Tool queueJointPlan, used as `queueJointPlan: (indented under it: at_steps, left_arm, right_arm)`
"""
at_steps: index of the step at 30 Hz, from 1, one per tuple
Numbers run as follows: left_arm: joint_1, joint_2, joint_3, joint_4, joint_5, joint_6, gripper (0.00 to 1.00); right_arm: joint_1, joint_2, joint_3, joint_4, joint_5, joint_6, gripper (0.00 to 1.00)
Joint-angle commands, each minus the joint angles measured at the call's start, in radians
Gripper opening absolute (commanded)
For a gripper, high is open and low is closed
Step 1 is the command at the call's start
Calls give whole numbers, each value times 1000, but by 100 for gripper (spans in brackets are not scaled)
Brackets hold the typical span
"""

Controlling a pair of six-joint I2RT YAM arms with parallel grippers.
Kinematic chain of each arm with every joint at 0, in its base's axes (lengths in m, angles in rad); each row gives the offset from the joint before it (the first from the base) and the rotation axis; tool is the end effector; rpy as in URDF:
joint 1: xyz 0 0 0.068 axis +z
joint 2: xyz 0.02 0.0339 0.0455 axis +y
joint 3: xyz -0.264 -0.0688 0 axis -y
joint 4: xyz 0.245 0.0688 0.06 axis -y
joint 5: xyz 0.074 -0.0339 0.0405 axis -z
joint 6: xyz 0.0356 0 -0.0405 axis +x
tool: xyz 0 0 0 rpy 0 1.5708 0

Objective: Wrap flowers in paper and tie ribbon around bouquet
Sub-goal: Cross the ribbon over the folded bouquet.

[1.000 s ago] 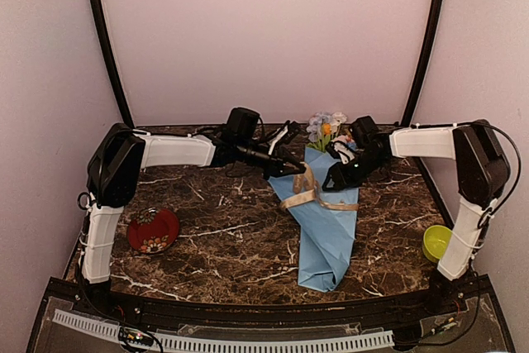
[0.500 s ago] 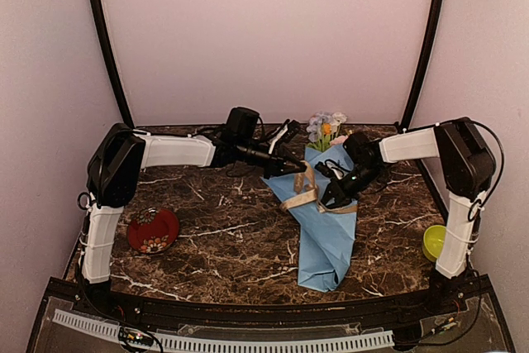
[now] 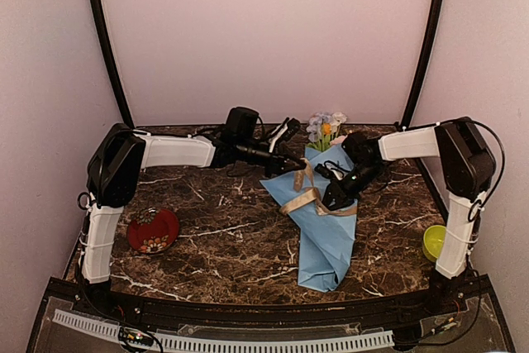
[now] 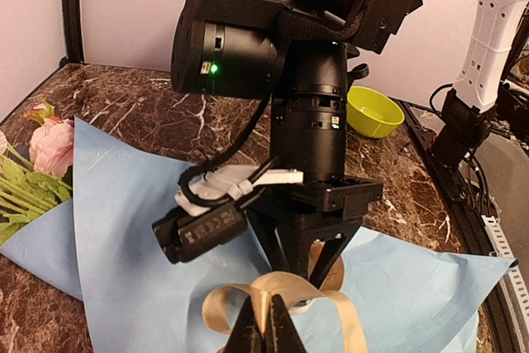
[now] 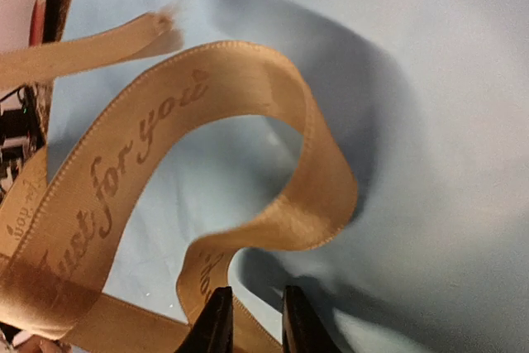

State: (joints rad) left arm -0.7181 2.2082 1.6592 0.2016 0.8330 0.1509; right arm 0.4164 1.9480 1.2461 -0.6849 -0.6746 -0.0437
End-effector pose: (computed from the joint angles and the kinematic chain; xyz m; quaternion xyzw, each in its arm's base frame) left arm 0.3664 -0.3551 0.2156 0.5259 0.5813 -0.4649 0.4115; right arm 0.3218 0.1666 0.1465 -0.2439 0.9080 0.3399 0.0241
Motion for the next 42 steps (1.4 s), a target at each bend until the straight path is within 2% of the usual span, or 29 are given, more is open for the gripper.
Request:
queueJointPlan:
  at_steps: [1,5,10,12,16,21,24,34,38,42]
  left_arm:
    - [-3,-19,-19,55,-15,-33,0]
    - [-2,-9,-19,68,-11,-45,0]
    - [-2,-8,-21,68,-7,-48,0]
    - [-2,-9,-19,65,-5,-49,0]
    - [-2,-11,-19,63,0,-52,0]
    - [-3,-19,-19,56,3,-49,0]
    - [-2,-24,-19,48,2,-44,0]
    - [-2,-30,-22,46,7,-42,0]
    - [-2,-30,-22,41,8,-39,0]
    - [-3,-30,-23,40,12,-39,0]
  right_arm:
    - [-27,-62,27,70,128,90,27]
    - [-29,-41,62,36,174,86,34]
    - [-30,-104,51,67,205,99,32]
    - [-26,-177,2,135,199,120,33]
    - [21,-333,-161,327,150,133,43]
    - [86,-473,-313,537,226,80,62]
    - [118,-501,-389,669,262,8,67]
    - [182,-520,-611,1021,350,-354,68]
    - [211,-473,-614,1073,456,-427,68]
    - [219,-427,-593,1118,465,-461,68]
